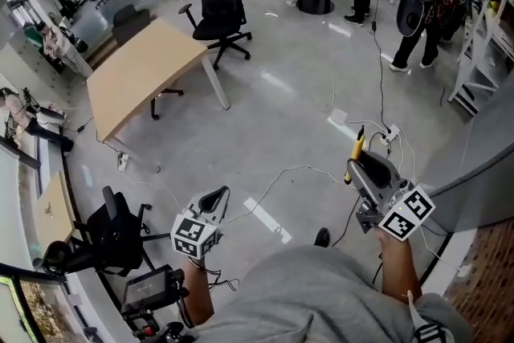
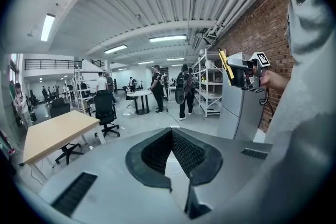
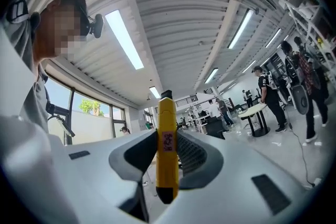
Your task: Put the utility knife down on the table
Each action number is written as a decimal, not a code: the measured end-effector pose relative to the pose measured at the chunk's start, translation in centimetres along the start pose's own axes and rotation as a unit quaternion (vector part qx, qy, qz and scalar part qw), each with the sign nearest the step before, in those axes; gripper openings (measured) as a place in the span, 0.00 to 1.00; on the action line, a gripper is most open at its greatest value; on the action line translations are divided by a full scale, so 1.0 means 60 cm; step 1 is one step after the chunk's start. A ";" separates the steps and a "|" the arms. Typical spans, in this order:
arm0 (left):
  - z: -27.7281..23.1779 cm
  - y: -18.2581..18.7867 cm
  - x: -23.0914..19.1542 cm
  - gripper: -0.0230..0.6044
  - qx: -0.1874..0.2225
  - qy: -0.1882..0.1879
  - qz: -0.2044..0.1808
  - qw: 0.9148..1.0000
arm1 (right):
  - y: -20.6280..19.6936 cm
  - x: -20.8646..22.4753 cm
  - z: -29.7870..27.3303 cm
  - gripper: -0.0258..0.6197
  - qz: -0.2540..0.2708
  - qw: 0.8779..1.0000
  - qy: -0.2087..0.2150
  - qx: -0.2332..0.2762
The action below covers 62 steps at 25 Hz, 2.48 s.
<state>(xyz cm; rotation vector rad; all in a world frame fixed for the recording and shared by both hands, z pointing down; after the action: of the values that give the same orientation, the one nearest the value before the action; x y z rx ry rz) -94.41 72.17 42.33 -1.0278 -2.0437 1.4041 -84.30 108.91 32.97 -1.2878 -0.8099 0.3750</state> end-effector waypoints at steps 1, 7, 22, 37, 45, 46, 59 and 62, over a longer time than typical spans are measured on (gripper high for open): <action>-0.025 0.010 -0.003 0.04 -0.002 0.000 0.000 1.000 | 0.004 0.024 -0.009 0.22 -0.002 1.000 0.003 -0.001; -0.163 0.060 -0.009 0.04 -0.015 -0.010 -0.011 1.000 | 0.025 0.148 -0.042 0.22 -0.007 1.000 0.015 -0.007; -0.363 0.126 -0.147 0.04 -0.038 -0.067 -0.025 0.997 | 0.020 0.297 -0.169 0.22 -0.029 0.999 -0.021 -0.014; -0.407 0.183 -0.432 0.04 0.010 -0.088 -0.039 0.995 | 0.052 0.278 -0.423 0.22 -0.002 0.999 -0.048 0.000; -0.399 0.141 -0.521 0.04 0.016 -0.062 -0.010 0.998 | 0.050 0.285 -0.548 0.22 0.019 0.999 -0.026 -0.004; -0.401 0.132 -0.533 0.04 0.013 -0.056 -0.006 0.998 | 0.043 0.292 -0.564 0.22 0.018 1.000 -0.022 -0.007; -0.526 0.217 -0.725 0.04 -0.011 0.007 0.009 1.000 | 0.076 0.468 -0.832 0.22 -0.008 0.999 0.033 -0.019; -0.574 0.255 -0.770 0.04 -0.022 0.015 0.007 1.000 | 0.091 0.513 -0.905 0.22 -0.018 0.998 0.053 -0.021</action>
<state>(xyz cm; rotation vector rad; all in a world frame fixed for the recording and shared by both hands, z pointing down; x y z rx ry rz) -36.20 59.26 43.21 -1.0761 -2.0578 1.3486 -23.78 92.83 34.36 -1.3192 -0.7545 0.2599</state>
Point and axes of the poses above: the fingertips, and each gripper's own axes: z backward along the fingers, x to its right, y out of its top, the point moved 7 cm from there along z, backward along the fingers, and after that the axes turned 15 degrees about -y, right-handed, at the moved point
